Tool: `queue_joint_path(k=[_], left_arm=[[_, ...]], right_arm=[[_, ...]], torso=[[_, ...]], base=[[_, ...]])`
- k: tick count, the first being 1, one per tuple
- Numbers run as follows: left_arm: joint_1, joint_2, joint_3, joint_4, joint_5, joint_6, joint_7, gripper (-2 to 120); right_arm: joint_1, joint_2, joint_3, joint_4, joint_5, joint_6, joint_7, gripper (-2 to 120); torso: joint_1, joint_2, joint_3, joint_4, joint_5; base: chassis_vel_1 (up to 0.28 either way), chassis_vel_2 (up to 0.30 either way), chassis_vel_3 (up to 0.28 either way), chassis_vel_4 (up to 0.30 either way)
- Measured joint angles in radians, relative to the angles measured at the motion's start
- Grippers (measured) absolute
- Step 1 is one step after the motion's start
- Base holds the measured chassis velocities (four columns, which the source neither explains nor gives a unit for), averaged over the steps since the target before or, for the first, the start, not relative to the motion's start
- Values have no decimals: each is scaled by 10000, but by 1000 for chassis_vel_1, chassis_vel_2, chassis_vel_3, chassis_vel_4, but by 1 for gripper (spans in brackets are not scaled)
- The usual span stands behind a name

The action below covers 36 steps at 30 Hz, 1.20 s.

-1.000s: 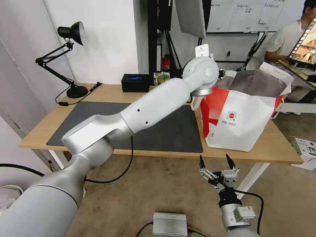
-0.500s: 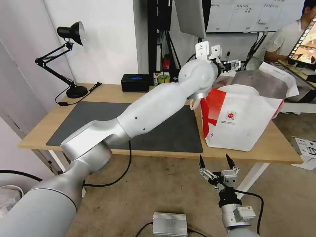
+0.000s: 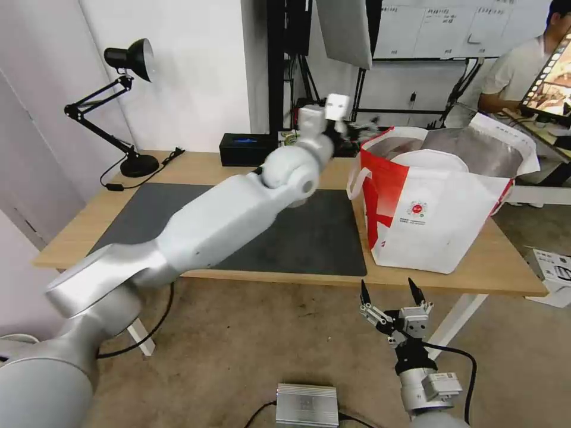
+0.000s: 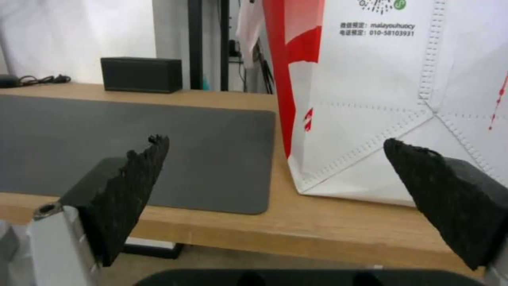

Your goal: Pick up the trash from the table and place it into the takeout bag.

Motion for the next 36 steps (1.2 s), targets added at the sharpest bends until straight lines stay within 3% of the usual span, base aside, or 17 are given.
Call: queue_joint_path(k=[5,10,13,14,18,19,21,29,36], left_arm=[[997,1221,-733,-950,203,-124,396,100],[1958,1941,-1329,-1576,487,-125,511,100],[3198,2749,-2304,-2214,1156,-124,846,100],[3198,2749,-2304,-2214,1156,-124,846,100],[5069,3378,-3833,-2948,1863,-157,1138,100],[5069,3378,-3833,-2948,1863,-157,1138,100],[6204,3571,-4749,-3408,2193,-177,1293,100],[8692,3748,-6555,-4231,2860,-322,1572,100],[10998,3284,-8374,-4990,4028,-482,2225,100]], right_arm=[[0,0,0,0,0,0,0,100],[-1,0,-1,1,0,0,-1,100],[0,-1,-1,0,0,0,-2,100],[0,-1,-1,0,0,0,-2,100],[0,-1,0,0,0,0,-1,100],[0,-1,0,0,0,0,-1,100],[0,0,0,0,0,0,-1,100],[1,-1,0,0,0,0,0,100],[0,0,0,0,0,0,0,100]], torso=[[0,0,-1,-1,0],[0,0,-1,-1,-2],[0,0,-1,0,-1],[0,0,-1,0,-1],[-1,0,-1,-1,-1],[-1,0,-1,-1,-1],[-1,0,-1,1,-1],[-1,-1,-2,0,2],[-1,1,-2,-2,2]], base=[[0,0,0,0],[0,0,0,0],[0,0,0,0],[0,0,0,0],[0,0,0,0],[0,0,0,0],[0,0,0,0],[0,0,0,0],[0,0,0,0]])
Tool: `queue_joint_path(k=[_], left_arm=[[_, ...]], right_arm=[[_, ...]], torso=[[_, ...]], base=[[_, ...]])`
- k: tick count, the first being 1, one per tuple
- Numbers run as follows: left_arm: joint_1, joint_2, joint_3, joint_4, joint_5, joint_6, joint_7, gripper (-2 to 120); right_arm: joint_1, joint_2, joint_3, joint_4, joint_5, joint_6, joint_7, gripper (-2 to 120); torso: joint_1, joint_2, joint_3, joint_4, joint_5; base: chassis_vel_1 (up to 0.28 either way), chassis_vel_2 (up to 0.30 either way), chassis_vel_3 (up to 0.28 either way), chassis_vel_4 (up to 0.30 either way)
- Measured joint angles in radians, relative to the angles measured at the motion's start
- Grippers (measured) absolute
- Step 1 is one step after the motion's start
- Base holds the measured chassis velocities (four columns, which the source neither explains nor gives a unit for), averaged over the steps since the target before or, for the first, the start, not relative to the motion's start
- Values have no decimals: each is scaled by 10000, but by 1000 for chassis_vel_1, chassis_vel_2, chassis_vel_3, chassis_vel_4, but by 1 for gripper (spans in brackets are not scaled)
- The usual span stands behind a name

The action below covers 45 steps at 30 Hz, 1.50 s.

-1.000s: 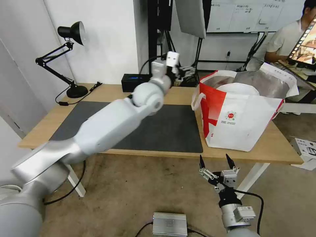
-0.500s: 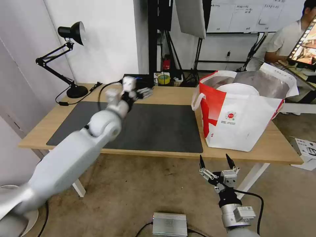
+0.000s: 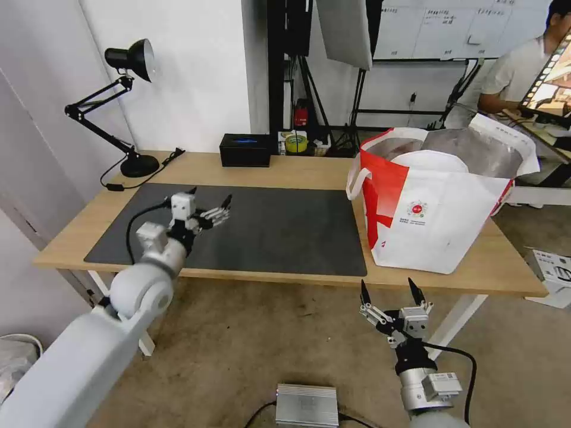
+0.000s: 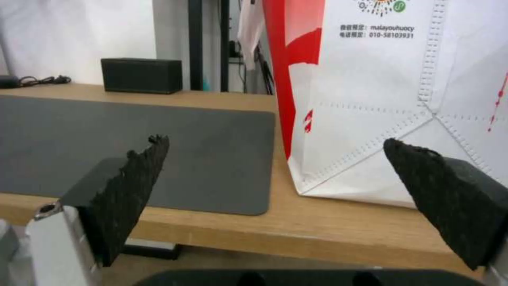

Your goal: Pick up the trash from the table and place it into the takeout bag.

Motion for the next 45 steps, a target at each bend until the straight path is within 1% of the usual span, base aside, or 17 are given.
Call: queue_joint_path(k=[1,2,4,5,9,13,16,17,21,29,31,37,45], left_arm=[[0,0,0,0,0,0,0,100],[456,-137,-407,-163,267,0,129,100],[1167,-325,-1010,-435,461,-1,217,100],[1167,-325,-1010,-435,461,-1,217,100],[2048,-1005,-1566,-687,876,-63,383,100],[2371,-1253,-1753,-768,1138,-125,494,100],[2783,-1503,-2072,-902,1330,-256,692,100],[2783,-1503,-2072,-902,1330,-256,692,100],[3287,-1662,-2439,-1061,1637,-634,1006,100],[3919,-1958,-2890,-1247,2070,-875,1194,100],[4356,-2251,-3074,-1399,2265,-1089,1361,100],[4621,-2506,-3106,-1418,2487,-1364,1487,100],[4664,-2511,-3276,-1318,2504,-1539,1559,100]], right_arm=[[0,0,0,0,0,0,0,100],[0,0,0,0,0,0,0,100],[0,0,0,0,0,0,0,100],[0,0,0,0,0,0,0,100],[0,0,0,0,0,0,0,100],[0,0,0,0,0,0,0,100],[0,0,0,1,0,0,0,100],[0,0,0,1,0,0,0,100],[0,0,0,0,0,0,0,100],[0,0,0,0,0,0,0,100],[0,0,0,0,0,0,0,100],[0,0,0,0,0,0,0,100],[0,0,0,0,0,0,0,100]], torso=[[0,0,0,0,0],[0,-1,0,1,0],[0,-1,0,4,2],[0,-1,0,4,2],[0,0,1,1,0],[0,0,1,1,1],[0,0,1,0,1],[0,0,1,0,1],[0,-1,1,1,1],[1,0,1,1,1],[0,0,0,2,1],[1,-1,1,2,1],[1,0,2,1,1]], base=[[0,0,0,0],[0,0,0,0],[0,0,0,0],[0,0,0,0],[0,0,0,0],[0,0,0,0],[0,0,0,0],[0,0,0,0],[0,0,0,0],[0,0,0,0],[0,0,0,0],[0,0,0,0],[0,0,0,0]])
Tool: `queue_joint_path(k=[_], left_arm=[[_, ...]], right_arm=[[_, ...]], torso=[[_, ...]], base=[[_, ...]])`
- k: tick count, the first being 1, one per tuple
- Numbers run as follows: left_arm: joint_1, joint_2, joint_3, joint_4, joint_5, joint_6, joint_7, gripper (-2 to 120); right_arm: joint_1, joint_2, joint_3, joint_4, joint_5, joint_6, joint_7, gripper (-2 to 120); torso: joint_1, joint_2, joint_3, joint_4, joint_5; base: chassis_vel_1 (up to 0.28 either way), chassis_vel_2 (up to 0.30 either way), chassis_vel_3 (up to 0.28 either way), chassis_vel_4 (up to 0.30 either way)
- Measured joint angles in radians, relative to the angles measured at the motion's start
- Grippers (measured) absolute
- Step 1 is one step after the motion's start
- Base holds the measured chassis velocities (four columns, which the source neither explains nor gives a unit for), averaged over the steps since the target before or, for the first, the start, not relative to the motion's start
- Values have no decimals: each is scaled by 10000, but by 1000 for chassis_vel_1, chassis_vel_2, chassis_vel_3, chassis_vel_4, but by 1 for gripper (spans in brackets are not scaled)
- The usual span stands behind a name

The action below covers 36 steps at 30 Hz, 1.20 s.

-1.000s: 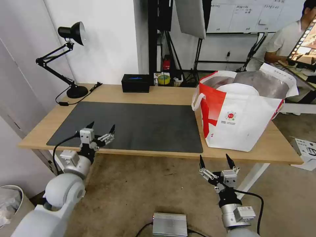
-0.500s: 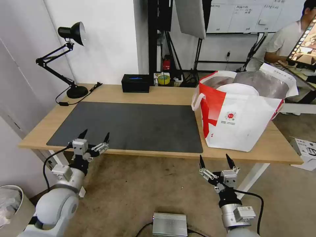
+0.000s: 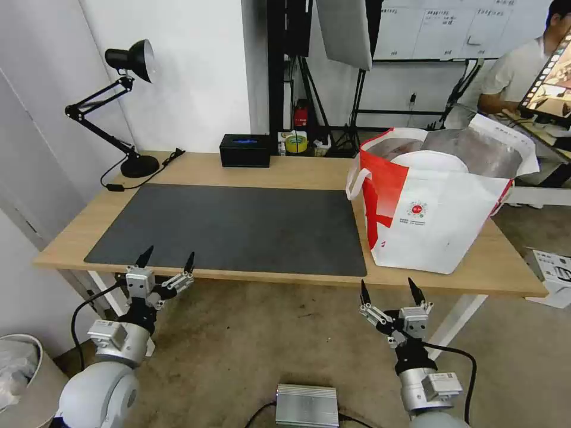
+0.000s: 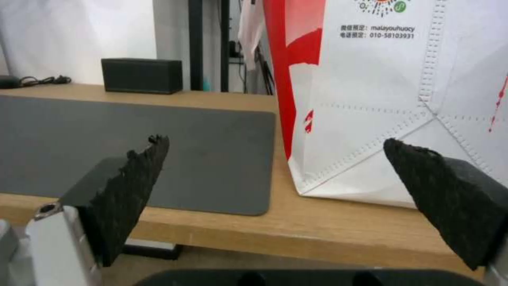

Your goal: Pick up the trash from the table and place it into the takeout bag.

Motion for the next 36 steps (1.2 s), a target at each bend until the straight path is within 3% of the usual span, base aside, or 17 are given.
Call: queue_joint_path(k=[36], left_arm=[[30,-14,70,226,19,-233,157,100]], right_arm=[[0,0,0,0,0,0,0,100]], torso=[[0,0,0,0,0]], base=[[0,0,0,0]])
